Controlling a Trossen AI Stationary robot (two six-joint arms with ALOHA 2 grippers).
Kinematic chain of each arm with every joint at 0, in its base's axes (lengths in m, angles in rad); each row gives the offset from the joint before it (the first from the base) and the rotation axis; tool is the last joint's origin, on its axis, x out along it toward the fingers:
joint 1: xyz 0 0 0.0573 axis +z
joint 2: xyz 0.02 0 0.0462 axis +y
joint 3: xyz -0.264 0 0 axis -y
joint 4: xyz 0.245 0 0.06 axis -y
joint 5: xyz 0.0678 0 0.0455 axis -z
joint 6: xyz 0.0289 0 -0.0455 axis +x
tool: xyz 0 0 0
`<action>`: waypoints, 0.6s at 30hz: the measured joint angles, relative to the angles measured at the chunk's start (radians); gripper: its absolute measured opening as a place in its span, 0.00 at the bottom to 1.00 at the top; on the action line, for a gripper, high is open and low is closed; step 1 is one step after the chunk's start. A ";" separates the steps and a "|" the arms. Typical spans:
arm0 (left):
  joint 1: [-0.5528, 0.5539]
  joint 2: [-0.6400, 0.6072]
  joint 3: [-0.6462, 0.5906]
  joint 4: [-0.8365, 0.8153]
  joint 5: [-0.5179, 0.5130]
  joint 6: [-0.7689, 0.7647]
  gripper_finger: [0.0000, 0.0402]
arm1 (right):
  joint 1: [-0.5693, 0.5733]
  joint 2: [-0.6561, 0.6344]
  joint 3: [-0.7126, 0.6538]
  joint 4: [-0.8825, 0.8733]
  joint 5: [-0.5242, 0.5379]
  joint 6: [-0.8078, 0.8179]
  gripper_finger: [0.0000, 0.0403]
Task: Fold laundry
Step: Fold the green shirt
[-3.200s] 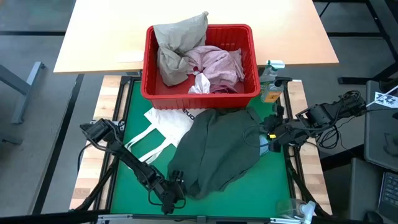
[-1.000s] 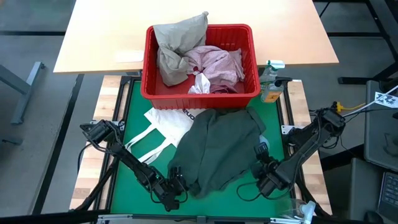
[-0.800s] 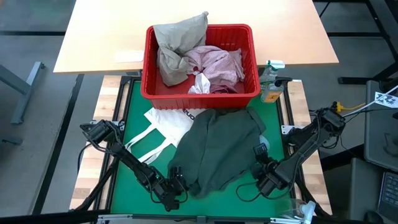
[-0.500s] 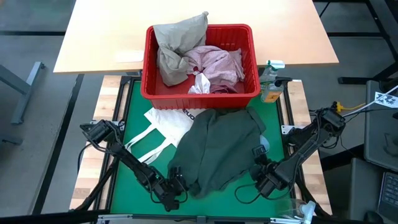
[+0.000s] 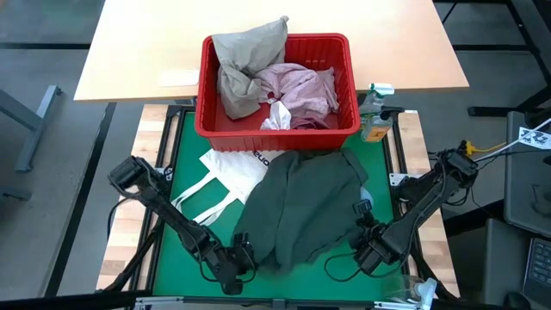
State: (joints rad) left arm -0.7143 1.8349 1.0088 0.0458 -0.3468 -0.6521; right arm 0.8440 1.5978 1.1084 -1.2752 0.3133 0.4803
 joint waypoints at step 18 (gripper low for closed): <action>-0.027 -0.084 0.002 -0.007 0.263 -0.186 0.02 | 0.090 -0.092 0.087 -0.141 -0.499 0.205 0.01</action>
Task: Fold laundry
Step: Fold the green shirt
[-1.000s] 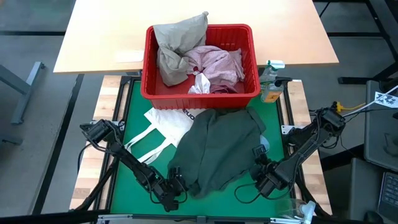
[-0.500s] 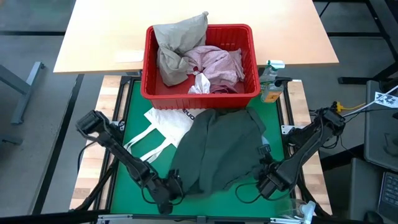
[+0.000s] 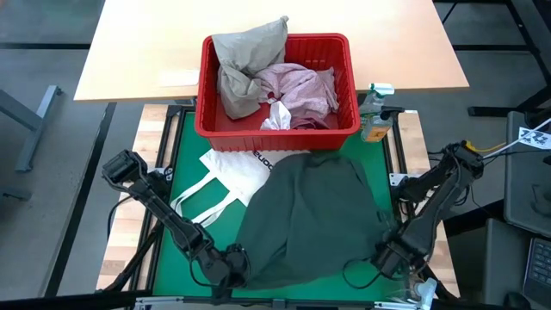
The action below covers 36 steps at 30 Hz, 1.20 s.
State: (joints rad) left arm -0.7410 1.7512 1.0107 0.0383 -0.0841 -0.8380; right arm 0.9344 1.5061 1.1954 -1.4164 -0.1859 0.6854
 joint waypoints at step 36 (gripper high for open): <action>0.036 0.001 0.001 -0.674 -0.147 -0.338 0.12 | 0.133 0.001 0.000 0.001 -0.078 0.129 0.02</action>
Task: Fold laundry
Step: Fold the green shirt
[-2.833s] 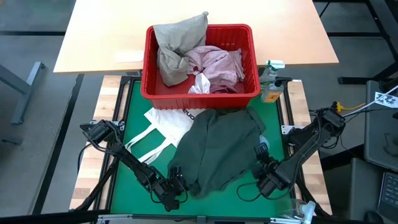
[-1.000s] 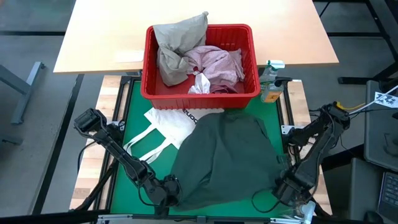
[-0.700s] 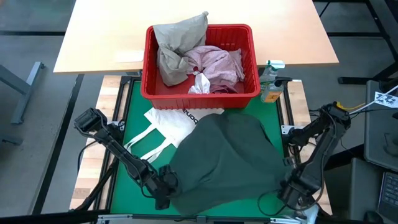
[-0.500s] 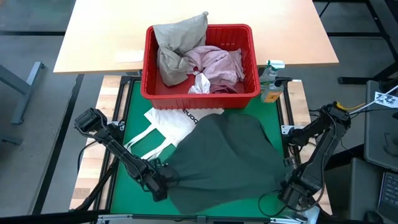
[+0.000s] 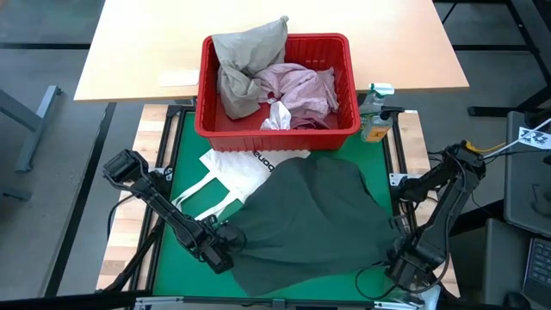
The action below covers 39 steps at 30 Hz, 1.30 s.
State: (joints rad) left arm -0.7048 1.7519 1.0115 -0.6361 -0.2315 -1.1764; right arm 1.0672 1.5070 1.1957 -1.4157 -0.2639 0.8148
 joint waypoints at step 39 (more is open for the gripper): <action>0.006 -0.050 0.000 0.144 0.024 0.025 0.30 | 0.000 0.000 0.000 -0.088 0.125 0.053 0.03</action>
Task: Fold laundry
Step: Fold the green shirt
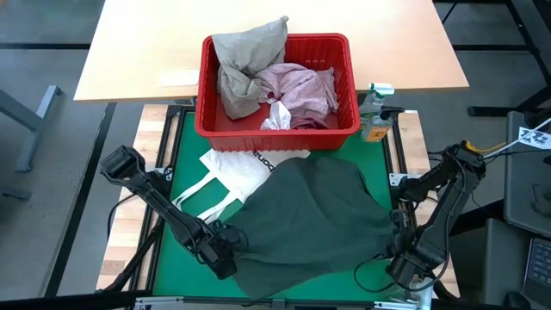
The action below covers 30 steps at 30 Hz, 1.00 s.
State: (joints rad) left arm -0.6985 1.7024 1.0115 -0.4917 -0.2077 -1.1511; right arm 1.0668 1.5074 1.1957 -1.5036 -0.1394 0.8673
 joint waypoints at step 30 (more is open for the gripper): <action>0.190 -0.041 0.000 0.166 -0.305 0.087 0.30 | -0.167 -0.037 0.002 -0.068 0.315 -0.121 0.47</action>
State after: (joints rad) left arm -0.5087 1.6611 1.0115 -0.3254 -0.5123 -1.0642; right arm 0.8997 1.4708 1.1976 -1.5715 0.1759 0.7465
